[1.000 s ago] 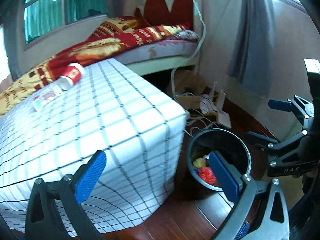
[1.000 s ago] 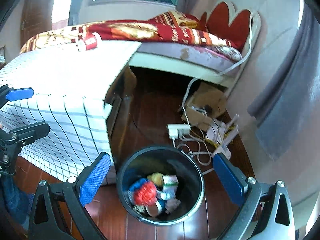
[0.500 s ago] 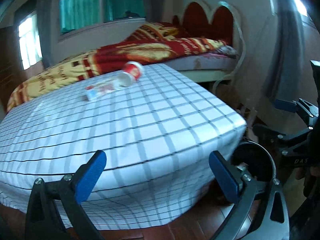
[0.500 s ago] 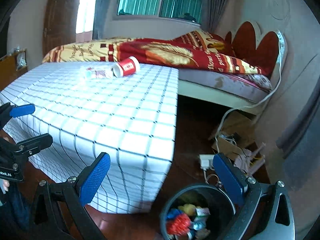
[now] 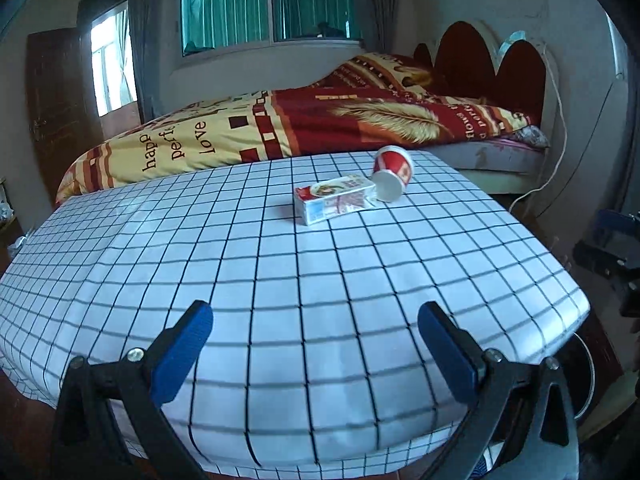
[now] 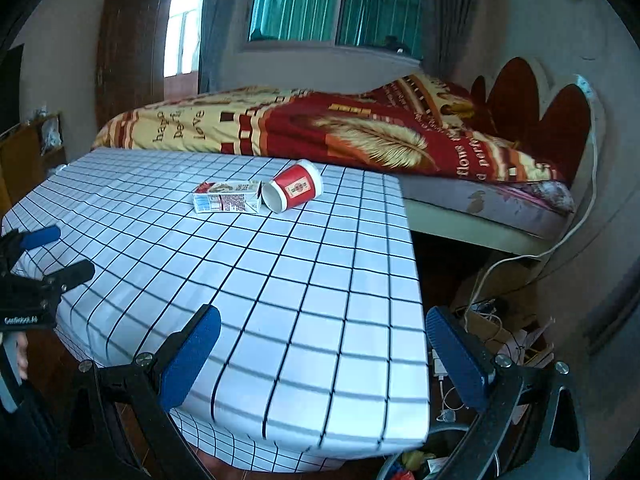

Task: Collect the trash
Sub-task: 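Move both open tools back over the sheet toward the cup and carton, then grasp the red paper cup with the right tool while the left tool grasps the milk carton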

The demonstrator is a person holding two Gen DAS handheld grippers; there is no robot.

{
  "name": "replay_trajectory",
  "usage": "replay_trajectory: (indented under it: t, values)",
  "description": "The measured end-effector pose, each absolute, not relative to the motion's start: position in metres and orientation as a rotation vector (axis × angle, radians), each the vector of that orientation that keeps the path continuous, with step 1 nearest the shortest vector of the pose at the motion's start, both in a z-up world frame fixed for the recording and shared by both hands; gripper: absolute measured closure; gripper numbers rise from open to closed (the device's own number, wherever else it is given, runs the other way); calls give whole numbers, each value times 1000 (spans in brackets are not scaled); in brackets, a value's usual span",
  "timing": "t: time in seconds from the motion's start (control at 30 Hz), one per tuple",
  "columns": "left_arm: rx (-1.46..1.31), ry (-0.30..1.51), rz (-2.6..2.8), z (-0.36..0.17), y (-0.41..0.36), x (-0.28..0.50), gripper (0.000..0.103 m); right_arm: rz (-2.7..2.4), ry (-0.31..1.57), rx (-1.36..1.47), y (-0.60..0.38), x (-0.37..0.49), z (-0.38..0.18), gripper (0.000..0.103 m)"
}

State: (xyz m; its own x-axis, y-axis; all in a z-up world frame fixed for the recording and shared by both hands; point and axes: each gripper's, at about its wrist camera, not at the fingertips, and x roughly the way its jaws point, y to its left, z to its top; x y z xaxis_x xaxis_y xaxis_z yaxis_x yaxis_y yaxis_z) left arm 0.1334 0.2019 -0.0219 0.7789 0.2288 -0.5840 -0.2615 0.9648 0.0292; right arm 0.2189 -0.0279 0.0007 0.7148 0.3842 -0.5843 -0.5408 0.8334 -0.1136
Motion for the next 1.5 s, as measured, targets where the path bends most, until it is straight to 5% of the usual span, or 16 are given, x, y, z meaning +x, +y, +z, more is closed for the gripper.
replay_trajectory:
  t: [0.67,0.83,1.0,1.1,1.17,1.27,1.5]
  values:
    - [47,768,133,-54,251,308,2,492,782,-249,65,391,-39,0]
    - [-48,833,51,-65,263,336,19,490,814,-260,72,407,-51,0]
    - [-193,855,22,-71,264,343,65,485,815,-297,76,413,-57,0]
    - [-224,851,-39,-70,250,330,70,488,824,-294,77,417,-59,0]
    - [-154,823,9,-65,244,323,68,487,819,-294,76,418,-58,0]
    - [-104,809,86,-59,251,329,9,491,814,-286,75,418,-56,0]
    - [28,838,-65,-62,247,372,7,497,828,-270,82,431,-56,0]
